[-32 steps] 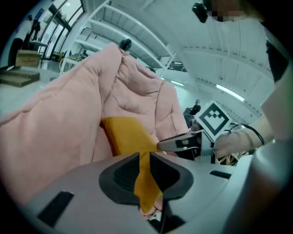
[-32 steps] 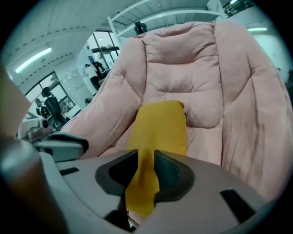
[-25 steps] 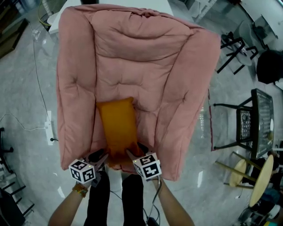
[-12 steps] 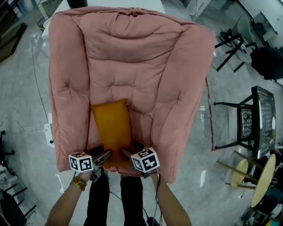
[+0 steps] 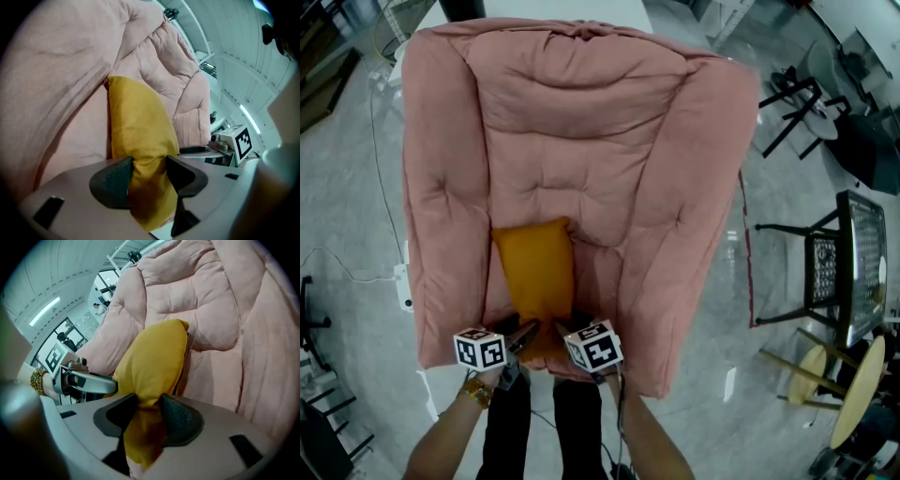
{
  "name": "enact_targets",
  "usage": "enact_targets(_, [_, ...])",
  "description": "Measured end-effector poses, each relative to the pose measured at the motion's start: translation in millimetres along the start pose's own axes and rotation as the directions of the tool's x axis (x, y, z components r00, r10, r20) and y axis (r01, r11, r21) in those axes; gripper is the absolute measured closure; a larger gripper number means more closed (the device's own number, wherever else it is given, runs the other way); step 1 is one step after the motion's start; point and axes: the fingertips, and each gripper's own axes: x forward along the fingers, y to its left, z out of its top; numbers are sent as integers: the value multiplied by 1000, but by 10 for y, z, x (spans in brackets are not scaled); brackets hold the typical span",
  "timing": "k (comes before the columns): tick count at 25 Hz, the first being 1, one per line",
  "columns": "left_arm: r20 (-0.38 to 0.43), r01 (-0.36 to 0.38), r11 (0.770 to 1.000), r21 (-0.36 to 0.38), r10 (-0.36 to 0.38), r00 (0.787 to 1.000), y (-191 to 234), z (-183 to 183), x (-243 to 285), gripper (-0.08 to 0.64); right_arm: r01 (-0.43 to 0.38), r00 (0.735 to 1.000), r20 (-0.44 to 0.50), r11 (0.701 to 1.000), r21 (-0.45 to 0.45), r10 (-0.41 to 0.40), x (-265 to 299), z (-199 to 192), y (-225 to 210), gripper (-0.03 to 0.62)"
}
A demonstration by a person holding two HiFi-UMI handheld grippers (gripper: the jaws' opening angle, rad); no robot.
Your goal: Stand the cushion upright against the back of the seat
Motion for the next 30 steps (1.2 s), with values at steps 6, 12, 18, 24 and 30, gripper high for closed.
enact_targets(6, [-1, -59, 996, 64, 59, 998, -4, 21, -57, 387, -2, 999, -36, 999, -41, 0, -67, 54, 127, 471])
enact_targets(12, [42, -101, 980, 170, 95, 995, -126, 144, -188, 403, 37, 999, 41, 999, -31, -36, -221, 134, 234, 485])
enact_targets(18, [92, -121, 933, 338, 95, 991, -330, 458, -298, 411, 100, 982, 165, 994, -43, -92, -424, 377, 290, 489])
enact_targets(24, [169, -152, 884, 442, 84, 982, -530, 955, -324, 411, 201, 944, 284, 975, -94, -167, -627, 864, 209, 489])
enact_targets(30, [264, -188, 847, 497, 59, 963, -694, 1458, -292, 413, 300, 899, 378, 940, -161, -222, -791, 1366, 75, 489])
